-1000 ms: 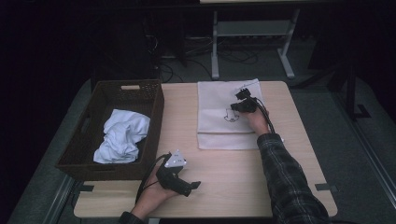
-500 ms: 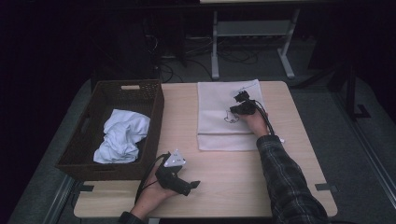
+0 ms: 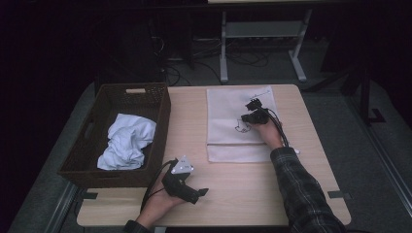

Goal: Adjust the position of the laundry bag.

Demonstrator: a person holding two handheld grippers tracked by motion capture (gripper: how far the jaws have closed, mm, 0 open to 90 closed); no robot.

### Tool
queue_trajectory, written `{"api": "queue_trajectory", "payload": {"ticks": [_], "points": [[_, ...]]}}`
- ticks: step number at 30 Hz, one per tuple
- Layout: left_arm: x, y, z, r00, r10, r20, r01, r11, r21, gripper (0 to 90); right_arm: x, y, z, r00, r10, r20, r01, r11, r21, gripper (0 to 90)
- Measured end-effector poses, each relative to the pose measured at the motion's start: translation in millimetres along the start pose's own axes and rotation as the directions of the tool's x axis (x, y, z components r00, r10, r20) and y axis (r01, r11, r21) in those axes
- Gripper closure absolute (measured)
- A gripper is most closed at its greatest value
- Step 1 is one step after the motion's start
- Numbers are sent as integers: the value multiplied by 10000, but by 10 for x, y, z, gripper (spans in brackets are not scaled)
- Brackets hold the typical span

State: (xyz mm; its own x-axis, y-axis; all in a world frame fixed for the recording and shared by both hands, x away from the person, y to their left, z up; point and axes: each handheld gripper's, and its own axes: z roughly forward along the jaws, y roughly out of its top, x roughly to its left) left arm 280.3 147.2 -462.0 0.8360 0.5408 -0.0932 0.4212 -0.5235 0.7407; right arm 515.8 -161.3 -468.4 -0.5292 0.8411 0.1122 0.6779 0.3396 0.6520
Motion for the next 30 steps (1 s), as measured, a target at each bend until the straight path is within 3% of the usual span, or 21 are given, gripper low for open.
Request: {"api": "queue_trajectory", "payload": {"ticks": [13, 30], "points": [[-6, -2, 4, 10000, 22, -96, -22, 10000, 57, 0, 70, -210, -193, 9998, 186, 93, -187, 9997, 155, 893], [-6, -5, 19, 9999, 69, -99, -68, 9999, 111, 0, 165, -446, -418, 9999, -51, 111, 46, 9991, 429, 893]]}}
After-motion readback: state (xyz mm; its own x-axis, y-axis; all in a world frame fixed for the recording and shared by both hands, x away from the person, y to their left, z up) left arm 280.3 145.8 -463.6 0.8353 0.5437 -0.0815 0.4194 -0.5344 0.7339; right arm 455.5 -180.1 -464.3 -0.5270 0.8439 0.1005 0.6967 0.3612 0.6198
